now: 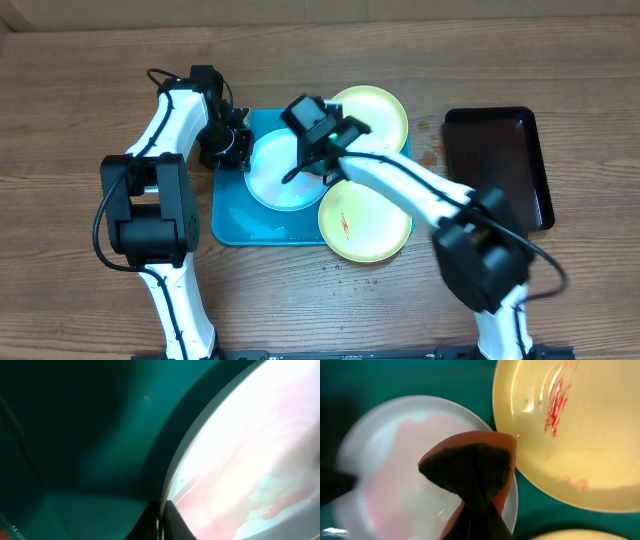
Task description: Clean dirty plates on tray and stack at the side
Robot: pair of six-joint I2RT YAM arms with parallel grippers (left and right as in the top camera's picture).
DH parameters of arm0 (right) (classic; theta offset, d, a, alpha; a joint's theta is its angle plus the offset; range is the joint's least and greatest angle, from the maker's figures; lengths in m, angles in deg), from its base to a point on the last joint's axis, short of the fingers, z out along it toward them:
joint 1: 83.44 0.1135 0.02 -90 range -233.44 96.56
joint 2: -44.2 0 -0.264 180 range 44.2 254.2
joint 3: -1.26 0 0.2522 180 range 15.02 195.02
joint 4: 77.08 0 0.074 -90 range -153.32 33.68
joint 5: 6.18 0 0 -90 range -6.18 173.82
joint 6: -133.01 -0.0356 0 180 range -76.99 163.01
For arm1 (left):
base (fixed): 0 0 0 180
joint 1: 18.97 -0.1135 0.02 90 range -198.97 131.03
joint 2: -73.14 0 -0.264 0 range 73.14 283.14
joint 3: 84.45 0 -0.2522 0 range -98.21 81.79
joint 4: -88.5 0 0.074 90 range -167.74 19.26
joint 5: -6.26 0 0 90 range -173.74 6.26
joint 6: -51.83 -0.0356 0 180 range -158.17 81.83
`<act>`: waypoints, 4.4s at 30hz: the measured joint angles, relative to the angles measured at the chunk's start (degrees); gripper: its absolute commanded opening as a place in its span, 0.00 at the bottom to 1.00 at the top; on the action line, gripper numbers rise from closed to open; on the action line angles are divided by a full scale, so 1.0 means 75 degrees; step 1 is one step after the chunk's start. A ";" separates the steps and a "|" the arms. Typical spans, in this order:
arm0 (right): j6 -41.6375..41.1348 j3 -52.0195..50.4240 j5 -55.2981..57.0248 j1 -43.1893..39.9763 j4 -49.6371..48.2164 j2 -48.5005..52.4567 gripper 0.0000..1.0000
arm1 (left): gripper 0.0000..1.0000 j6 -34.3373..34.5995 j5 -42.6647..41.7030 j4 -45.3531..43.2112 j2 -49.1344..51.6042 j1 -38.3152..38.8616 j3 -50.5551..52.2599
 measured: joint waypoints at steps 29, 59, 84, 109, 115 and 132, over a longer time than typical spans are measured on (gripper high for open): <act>0.1125 0.0035 -0.1335 -0.1731 0.1953 -0.2034 0.04 | 0.04 -0.0029 0.0009 -0.0192 0.0143 0.0146 -0.0163; 0.1323 0.0035 -0.1335 -0.2130 0.1955 -0.2034 0.04 | 0.04 0.2736 0.7347 0.1512 -0.3214 0.2719 -0.0452; 0.1326 0.0035 -0.1341 -0.2133 0.2326 -0.2034 0.04 | 0.04 0.5053 0.9917 0.3232 -0.3214 0.4226 -0.0452; 0.1329 0.0035 -0.1469 -0.2133 0.2363 -0.2034 0.04 | 0.05 0.4768 0.6997 0.2550 -0.3214 0.2471 -0.0455; 0.1326 0.0035 -0.1475 -0.2133 0.2366 -0.2034 0.04 | 0.04 0.3179 0.4610 0.1955 -0.3214 0.0484 -0.0452; 0.1326 0.0035 -0.1478 -0.2133 0.2433 -0.2034 0.04 | 0.04 0.2017 0.2229 -0.1588 -0.3214 -0.3963 0.2226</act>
